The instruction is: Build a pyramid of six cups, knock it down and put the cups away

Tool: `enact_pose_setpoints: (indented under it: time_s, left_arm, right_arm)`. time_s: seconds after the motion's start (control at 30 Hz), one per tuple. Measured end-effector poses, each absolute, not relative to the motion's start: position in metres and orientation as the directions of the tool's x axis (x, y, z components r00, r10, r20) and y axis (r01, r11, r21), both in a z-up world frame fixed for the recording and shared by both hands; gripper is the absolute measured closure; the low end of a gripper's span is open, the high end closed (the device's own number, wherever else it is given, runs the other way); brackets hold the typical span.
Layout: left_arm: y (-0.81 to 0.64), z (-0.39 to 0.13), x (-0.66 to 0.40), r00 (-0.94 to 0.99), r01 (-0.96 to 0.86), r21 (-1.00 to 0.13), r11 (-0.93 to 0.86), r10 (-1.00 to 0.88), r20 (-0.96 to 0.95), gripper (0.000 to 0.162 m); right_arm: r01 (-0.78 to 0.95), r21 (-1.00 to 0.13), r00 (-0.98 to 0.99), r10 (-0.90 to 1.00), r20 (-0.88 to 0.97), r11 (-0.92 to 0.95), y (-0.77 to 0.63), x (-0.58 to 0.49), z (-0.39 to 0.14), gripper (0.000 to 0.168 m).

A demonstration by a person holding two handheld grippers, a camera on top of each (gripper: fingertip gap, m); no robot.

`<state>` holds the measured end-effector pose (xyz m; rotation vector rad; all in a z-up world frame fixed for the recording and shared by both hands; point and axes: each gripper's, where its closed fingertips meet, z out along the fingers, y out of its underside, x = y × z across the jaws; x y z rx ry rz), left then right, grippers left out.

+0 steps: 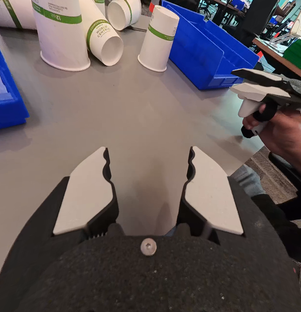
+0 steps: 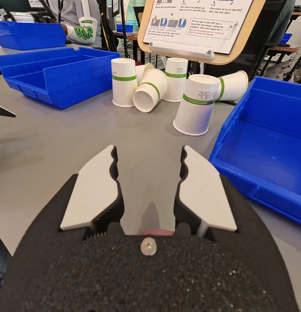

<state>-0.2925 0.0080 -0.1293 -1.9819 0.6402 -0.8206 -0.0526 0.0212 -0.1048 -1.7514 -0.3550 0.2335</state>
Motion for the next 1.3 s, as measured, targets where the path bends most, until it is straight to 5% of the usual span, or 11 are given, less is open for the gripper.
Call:
enact_pose_setpoints:
  time_s: [0.97, 1.1, 1.2, 1.3]
  left_arm:
    - [0.008, -0.135, -0.283, 0.614, -0.198, -0.849, -0.491, -0.737, 0.283, 0.077]
    - [0.038, -0.101, -0.277, 0.543, -0.329, -0.826, -0.458, -0.807, 0.232, 0.078]
    - [0.088, -0.063, -0.277, 0.527, -0.482, -0.815, -0.321, -0.850, 0.023, 0.080]
    - [0.143, -0.049, -0.272, 0.462, -0.670, -0.698, -0.251, -0.878, -0.128, 0.077]
  right_arm:
    - [0.098, -0.973, 0.929, 0.369, 0.014, -0.210, 0.023, -0.054, -0.110, 0.097]
    - [0.084, -0.973, 0.928, 0.373, -0.002, -0.213, 0.022, -0.053, -0.109, 0.097]
    - [0.084, -0.975, 0.928, 0.374, 0.002, -0.204, 0.021, -0.053, -0.106, 0.097]
    - [0.097, -0.975, 0.922, 0.386, 0.013, -0.198, 0.022, -0.057, -0.104, 0.098]
